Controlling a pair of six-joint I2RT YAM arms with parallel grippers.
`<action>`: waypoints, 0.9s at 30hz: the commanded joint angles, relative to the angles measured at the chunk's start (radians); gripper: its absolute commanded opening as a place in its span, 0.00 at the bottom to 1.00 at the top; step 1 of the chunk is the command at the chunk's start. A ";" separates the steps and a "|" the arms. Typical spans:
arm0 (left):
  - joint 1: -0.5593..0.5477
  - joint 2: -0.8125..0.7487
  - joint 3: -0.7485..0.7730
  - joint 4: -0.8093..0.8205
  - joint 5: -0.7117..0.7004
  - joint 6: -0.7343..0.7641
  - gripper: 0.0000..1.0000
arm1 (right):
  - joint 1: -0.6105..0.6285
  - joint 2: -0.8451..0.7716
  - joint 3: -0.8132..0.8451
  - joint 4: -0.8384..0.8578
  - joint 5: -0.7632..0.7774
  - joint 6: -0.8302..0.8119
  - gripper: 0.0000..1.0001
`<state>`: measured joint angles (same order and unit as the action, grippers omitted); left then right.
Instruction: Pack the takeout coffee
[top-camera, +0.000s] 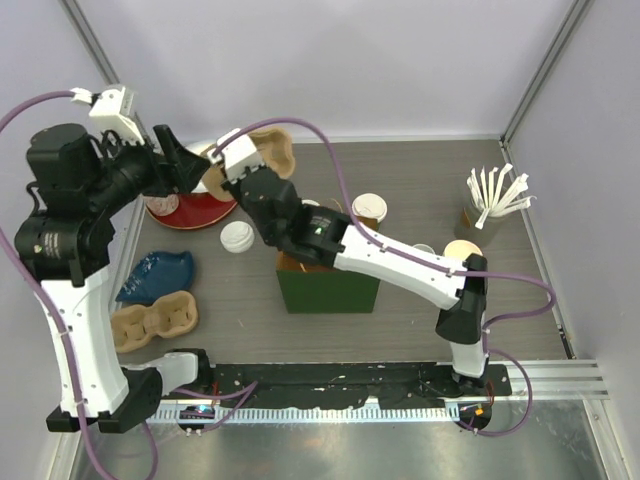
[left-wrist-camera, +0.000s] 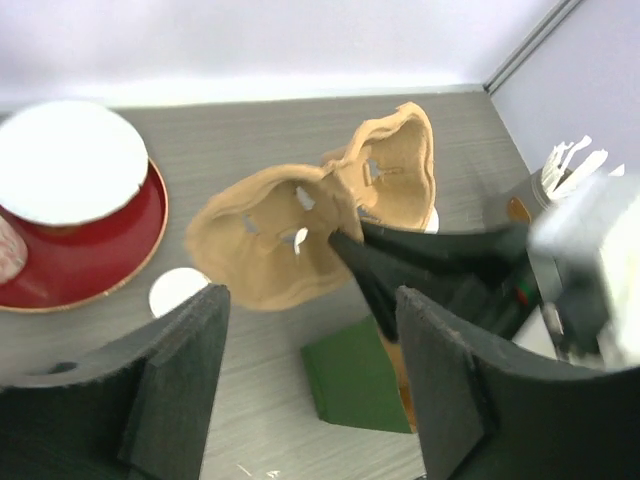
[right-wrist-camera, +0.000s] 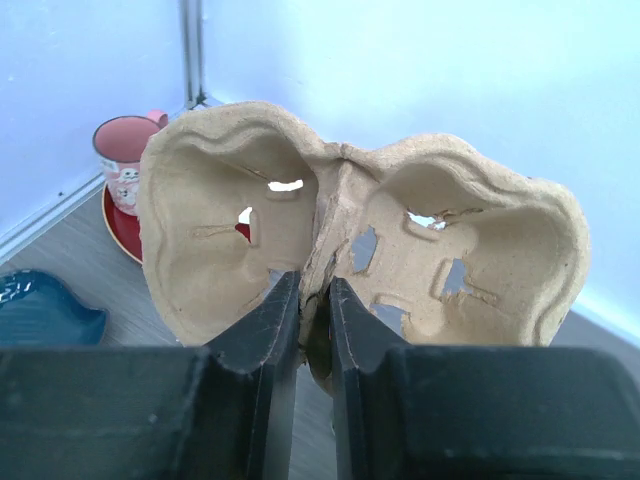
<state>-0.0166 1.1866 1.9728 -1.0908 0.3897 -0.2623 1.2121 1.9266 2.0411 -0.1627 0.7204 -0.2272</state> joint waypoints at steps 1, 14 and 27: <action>-0.005 -0.010 0.124 -0.023 0.015 0.098 0.75 | -0.017 -0.149 0.080 -0.121 0.039 0.189 0.01; -0.009 0.022 -0.199 0.081 0.107 0.179 0.64 | -0.017 -0.363 0.154 -0.599 -0.024 0.515 0.01; -0.356 0.134 -0.342 0.177 0.011 0.279 0.67 | -0.065 -0.581 -0.108 -0.867 -0.128 0.802 0.01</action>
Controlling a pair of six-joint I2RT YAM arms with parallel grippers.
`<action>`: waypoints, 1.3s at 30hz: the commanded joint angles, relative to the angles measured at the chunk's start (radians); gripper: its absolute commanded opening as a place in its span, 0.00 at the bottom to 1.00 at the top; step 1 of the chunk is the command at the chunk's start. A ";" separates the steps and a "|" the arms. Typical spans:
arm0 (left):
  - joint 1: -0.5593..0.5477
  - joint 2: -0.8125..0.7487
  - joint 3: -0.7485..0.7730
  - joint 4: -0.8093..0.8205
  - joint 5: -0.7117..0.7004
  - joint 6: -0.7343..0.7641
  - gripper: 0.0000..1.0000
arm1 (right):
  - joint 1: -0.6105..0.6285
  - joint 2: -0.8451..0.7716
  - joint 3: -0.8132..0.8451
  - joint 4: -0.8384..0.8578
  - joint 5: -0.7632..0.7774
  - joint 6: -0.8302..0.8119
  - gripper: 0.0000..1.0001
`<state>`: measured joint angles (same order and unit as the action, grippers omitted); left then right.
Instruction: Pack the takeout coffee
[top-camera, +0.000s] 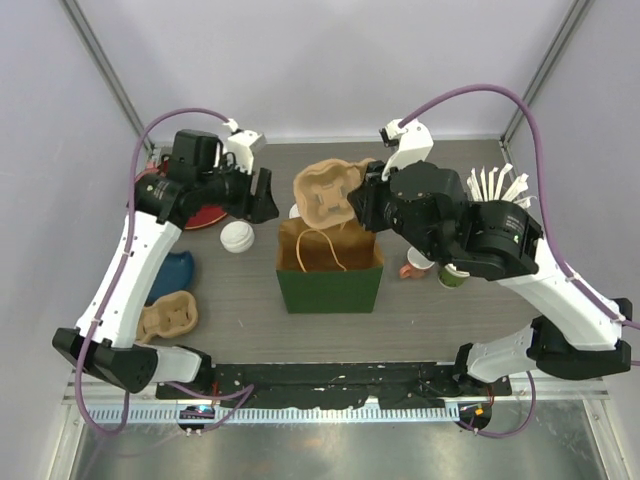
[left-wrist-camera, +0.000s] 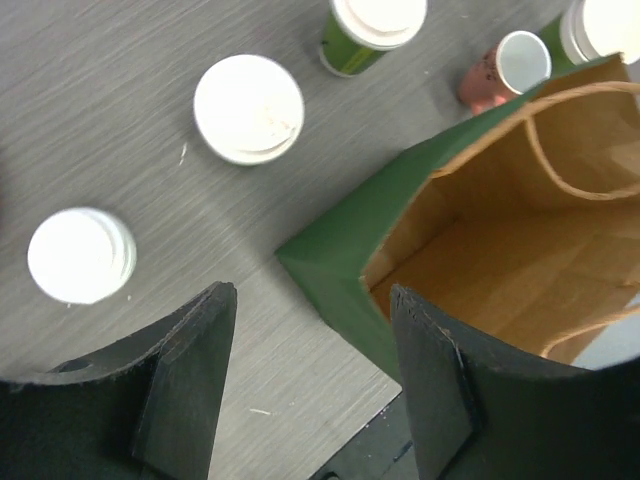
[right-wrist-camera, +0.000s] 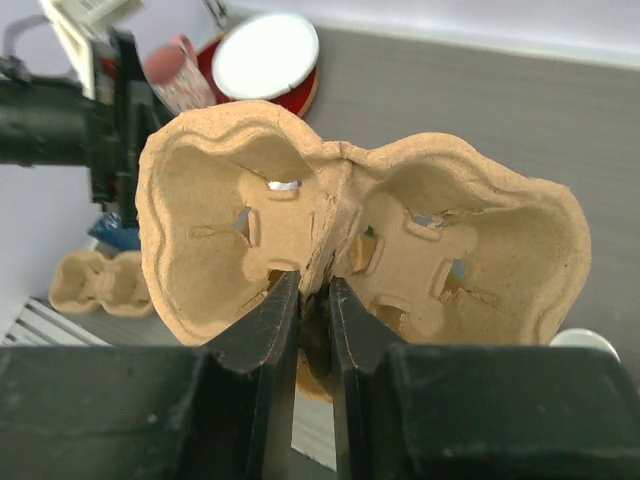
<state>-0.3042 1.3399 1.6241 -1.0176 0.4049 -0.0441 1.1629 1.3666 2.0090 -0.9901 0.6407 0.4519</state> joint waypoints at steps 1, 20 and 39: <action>-0.082 -0.018 0.002 0.108 0.018 0.084 0.67 | -0.017 -0.024 -0.088 -0.038 -0.061 0.142 0.01; -0.193 0.104 -0.072 0.105 0.170 0.293 0.32 | -0.055 -0.011 -0.257 0.057 -0.167 0.218 0.01; -0.193 0.036 -0.096 0.088 0.183 0.216 0.00 | -0.089 -0.087 -0.334 0.317 -0.113 0.231 0.01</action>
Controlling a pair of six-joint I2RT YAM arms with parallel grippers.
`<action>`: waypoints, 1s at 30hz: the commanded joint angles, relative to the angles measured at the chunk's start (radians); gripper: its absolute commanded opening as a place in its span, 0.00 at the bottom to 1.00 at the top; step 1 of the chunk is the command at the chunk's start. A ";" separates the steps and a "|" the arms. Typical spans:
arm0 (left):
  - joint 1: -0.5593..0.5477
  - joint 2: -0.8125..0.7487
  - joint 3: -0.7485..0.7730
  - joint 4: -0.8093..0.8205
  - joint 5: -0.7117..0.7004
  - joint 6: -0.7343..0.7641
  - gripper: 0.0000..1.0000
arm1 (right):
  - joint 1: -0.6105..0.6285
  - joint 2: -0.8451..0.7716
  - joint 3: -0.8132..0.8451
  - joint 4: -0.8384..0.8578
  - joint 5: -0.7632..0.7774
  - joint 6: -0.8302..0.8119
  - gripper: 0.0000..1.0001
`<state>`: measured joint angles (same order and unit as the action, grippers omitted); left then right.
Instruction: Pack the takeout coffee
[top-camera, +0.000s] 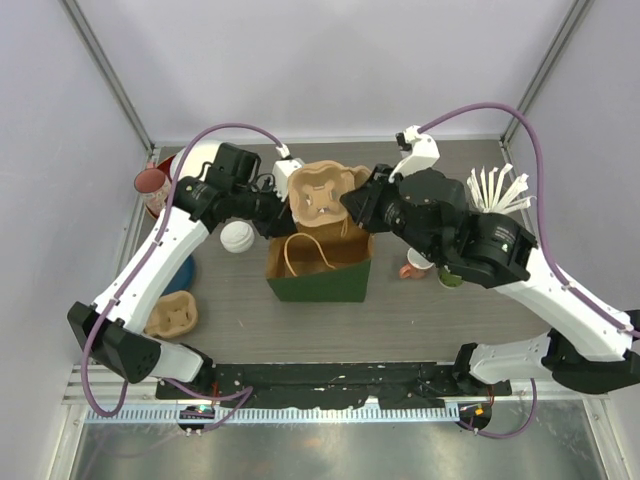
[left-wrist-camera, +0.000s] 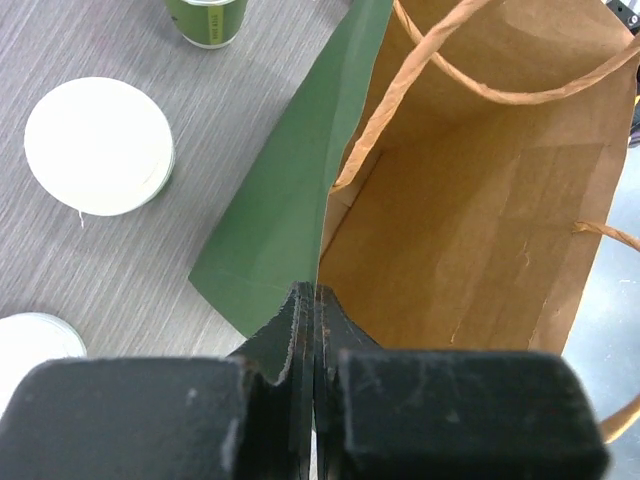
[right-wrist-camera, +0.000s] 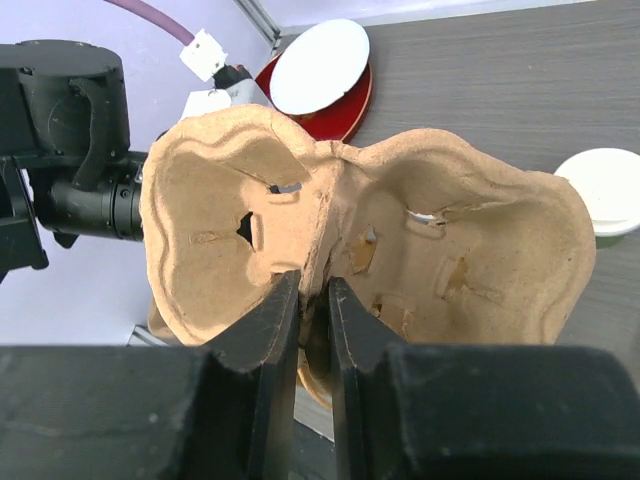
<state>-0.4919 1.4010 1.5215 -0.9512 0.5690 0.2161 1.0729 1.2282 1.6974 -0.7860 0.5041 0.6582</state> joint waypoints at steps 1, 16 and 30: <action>-0.005 -0.028 0.008 0.022 0.019 -0.052 0.00 | 0.001 0.059 -0.019 0.120 0.027 0.021 0.01; -0.005 -0.017 0.023 0.072 -0.119 -0.251 0.00 | 0.073 0.094 -0.131 -0.037 0.010 0.078 0.01; -0.005 -0.017 0.012 0.034 0.003 -0.178 0.00 | 0.012 0.140 -0.134 -0.156 0.051 -0.020 0.01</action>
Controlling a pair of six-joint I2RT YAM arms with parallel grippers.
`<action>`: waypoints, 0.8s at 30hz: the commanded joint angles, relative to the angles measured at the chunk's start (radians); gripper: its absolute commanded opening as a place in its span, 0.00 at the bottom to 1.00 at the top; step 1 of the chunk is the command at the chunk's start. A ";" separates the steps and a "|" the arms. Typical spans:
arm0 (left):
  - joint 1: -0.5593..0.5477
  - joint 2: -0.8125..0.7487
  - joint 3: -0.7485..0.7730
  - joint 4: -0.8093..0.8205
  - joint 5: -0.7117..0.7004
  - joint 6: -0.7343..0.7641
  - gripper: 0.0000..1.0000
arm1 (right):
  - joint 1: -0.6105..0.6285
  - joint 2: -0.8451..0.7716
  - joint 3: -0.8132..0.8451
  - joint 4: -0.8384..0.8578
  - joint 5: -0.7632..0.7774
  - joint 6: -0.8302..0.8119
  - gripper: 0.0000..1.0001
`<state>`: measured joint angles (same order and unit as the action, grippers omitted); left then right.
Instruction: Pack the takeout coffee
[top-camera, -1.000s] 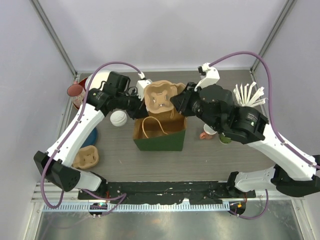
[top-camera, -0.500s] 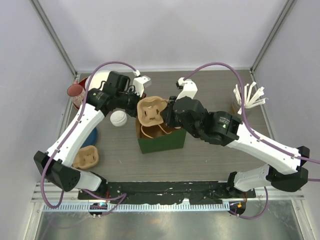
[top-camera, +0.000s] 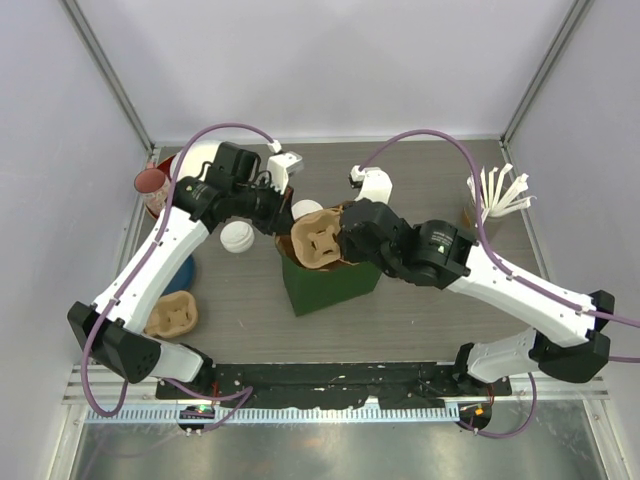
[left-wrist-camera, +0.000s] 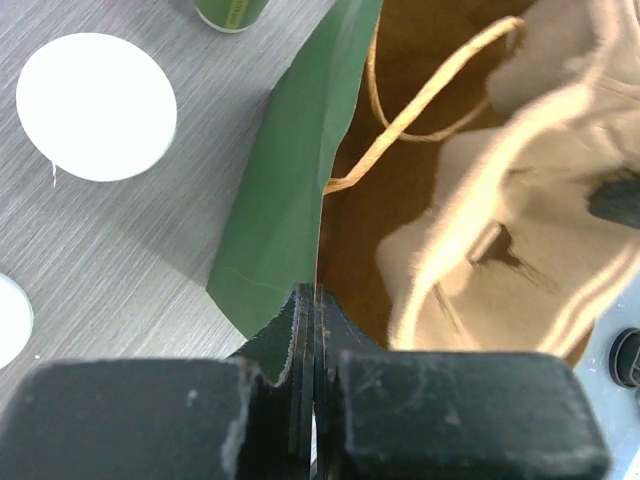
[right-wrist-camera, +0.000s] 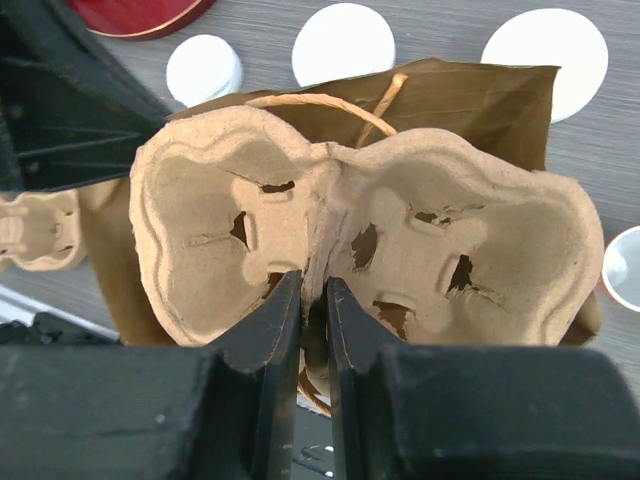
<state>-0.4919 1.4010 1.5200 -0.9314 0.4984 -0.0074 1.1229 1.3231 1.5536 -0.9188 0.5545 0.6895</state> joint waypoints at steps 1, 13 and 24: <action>-0.005 -0.023 0.014 0.011 0.081 0.058 0.00 | -0.046 0.056 0.016 -0.020 -0.007 -0.062 0.01; -0.007 -0.017 -0.017 0.054 0.034 0.043 0.00 | -0.052 0.176 -0.006 0.028 -0.176 -0.197 0.01; -0.005 0.018 0.014 0.011 0.167 0.081 0.00 | -0.032 0.241 0.152 0.020 -0.168 -0.347 0.01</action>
<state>-0.4908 1.4033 1.5028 -0.9226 0.5446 0.0612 1.0706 1.5150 1.5768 -0.9154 0.4126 0.4480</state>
